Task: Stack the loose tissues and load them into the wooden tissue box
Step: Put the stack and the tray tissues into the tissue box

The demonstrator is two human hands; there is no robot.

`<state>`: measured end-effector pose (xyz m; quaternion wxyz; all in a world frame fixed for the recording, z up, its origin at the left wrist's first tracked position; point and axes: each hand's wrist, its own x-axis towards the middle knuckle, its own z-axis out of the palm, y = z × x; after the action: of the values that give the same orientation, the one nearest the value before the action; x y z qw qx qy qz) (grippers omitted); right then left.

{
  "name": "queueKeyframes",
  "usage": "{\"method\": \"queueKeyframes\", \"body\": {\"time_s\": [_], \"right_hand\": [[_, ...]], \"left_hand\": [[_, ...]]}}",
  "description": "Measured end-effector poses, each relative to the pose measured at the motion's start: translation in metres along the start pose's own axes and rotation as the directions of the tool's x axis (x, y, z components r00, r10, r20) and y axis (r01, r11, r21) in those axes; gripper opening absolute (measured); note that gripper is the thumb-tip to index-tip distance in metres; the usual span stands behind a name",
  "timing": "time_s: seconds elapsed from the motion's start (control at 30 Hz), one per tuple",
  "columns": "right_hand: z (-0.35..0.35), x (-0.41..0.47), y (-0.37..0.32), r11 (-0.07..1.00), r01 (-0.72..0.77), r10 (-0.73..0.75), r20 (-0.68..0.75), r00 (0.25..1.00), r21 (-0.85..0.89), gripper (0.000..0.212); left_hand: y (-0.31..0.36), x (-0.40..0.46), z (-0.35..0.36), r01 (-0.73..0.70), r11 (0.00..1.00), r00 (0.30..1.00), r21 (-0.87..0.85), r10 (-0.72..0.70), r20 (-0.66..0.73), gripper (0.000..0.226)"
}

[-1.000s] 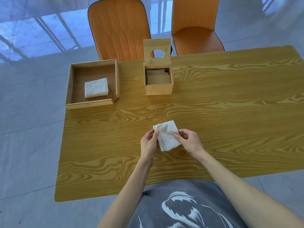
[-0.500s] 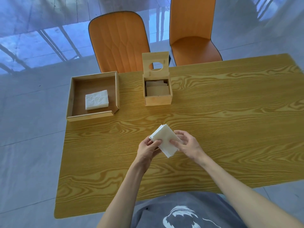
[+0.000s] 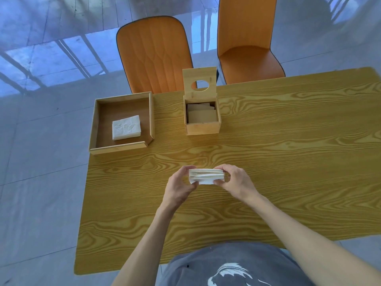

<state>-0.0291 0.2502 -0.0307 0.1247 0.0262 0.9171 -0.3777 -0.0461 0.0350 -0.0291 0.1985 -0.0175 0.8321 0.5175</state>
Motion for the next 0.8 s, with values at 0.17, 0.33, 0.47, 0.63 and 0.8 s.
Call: {"method": "queueKeyframes", "body": {"time_s": [0.17, 0.33, 0.47, 0.63, 0.8], "right_hand": [[0.000, 0.002, 0.001, 0.999, 0.037, -0.036, -0.064, 0.997, 0.010, 0.024], [-0.003, 0.002, 0.002, 0.998, 0.035, -0.034, -0.028, 0.999, 0.047, 0.027], [-0.008, 0.007, 0.001, 0.996, 0.004, 0.002, -0.067, 0.998, 0.085, 0.024], [-0.036, 0.036, -0.015, 0.991, 0.076, -0.059, -0.148, 0.987, 0.113, 0.027], [-0.073, 0.089, -0.040, 0.978, 0.194, -0.167, -0.272, 0.948, 0.078, 0.030]], "left_hand": [[0.003, 0.000, 0.000, -0.035, 0.998, 0.999, 0.046, 0.037, -0.029, 0.031], [0.002, 0.004, -0.003, -0.020, 0.998, 1.000, 0.054, 0.020, -0.009, 0.028], [0.007, 0.013, -0.010, -0.012, 1.000, 1.000, 0.015, 0.012, -0.022, 0.028], [0.039, 0.046, -0.030, -0.108, 0.993, 0.993, 0.047, 0.111, -0.051, 0.030], [0.087, 0.089, -0.053, -0.215, 0.975, 0.970, 0.063, 0.220, -0.101, 0.032]]}}
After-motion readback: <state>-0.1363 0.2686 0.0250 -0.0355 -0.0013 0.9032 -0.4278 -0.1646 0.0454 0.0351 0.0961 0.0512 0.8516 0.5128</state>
